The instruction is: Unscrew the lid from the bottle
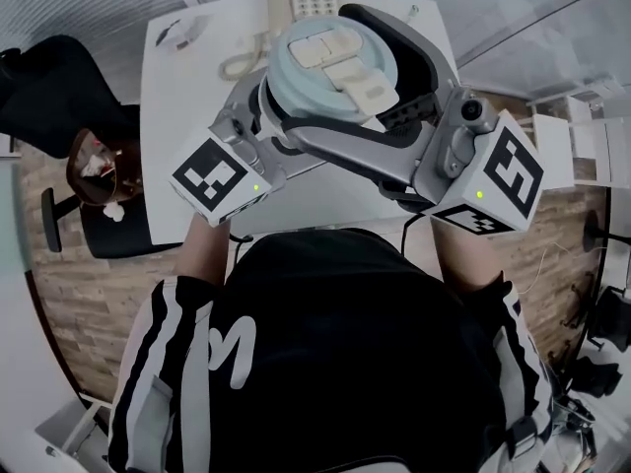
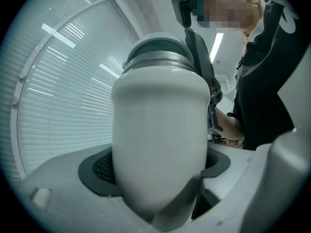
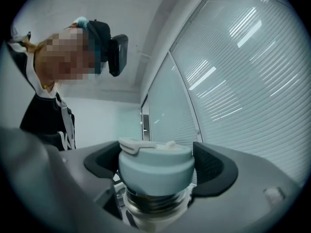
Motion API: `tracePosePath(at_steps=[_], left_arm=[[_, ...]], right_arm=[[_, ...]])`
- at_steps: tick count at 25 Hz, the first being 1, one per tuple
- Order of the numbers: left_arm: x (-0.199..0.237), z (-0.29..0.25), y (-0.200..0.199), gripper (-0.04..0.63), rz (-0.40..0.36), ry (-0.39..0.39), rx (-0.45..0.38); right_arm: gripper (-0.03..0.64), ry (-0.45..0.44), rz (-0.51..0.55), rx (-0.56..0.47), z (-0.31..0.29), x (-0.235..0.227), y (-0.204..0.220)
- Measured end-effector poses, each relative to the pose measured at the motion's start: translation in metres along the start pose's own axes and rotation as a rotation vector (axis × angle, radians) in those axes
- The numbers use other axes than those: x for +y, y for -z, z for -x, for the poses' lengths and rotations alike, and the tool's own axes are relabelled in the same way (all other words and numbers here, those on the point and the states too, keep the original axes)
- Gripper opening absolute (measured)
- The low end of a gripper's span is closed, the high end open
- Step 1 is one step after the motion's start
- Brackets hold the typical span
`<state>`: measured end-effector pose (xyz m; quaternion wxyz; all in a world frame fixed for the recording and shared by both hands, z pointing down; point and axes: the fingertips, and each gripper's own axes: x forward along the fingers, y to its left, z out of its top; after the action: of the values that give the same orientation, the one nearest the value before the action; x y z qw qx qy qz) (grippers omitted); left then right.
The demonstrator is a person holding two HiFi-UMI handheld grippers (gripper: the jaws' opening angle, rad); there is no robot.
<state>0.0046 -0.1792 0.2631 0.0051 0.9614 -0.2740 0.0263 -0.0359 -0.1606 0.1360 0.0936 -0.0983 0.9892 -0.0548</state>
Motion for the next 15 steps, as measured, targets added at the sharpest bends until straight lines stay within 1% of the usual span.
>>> tracePosePath(at_steps=[5,8,10,15], left_arm=[[-0.002,0.006,0.008,0.449,-0.033,-0.015,-0.008],[-0.004,0.006,0.01,0.449,-0.038,-0.005,0.003],[-0.006,0.008,0.01,0.449,-0.041,-0.002,-0.005],[-0.012,0.008,0.007,0.449,-0.06,0.001,-0.025]], right_arm=[[0.443,0.001,-0.052,-0.04,0.001,-0.002,0.001],[0.443,0.008,-0.112,-0.064,0.004,-0.011,0.001],[0.443,0.014,-0.151,-0.077,0.005,-0.015,0.001],[0.443,0.01,-0.215,-0.078,0.006,-0.019,0.005]])
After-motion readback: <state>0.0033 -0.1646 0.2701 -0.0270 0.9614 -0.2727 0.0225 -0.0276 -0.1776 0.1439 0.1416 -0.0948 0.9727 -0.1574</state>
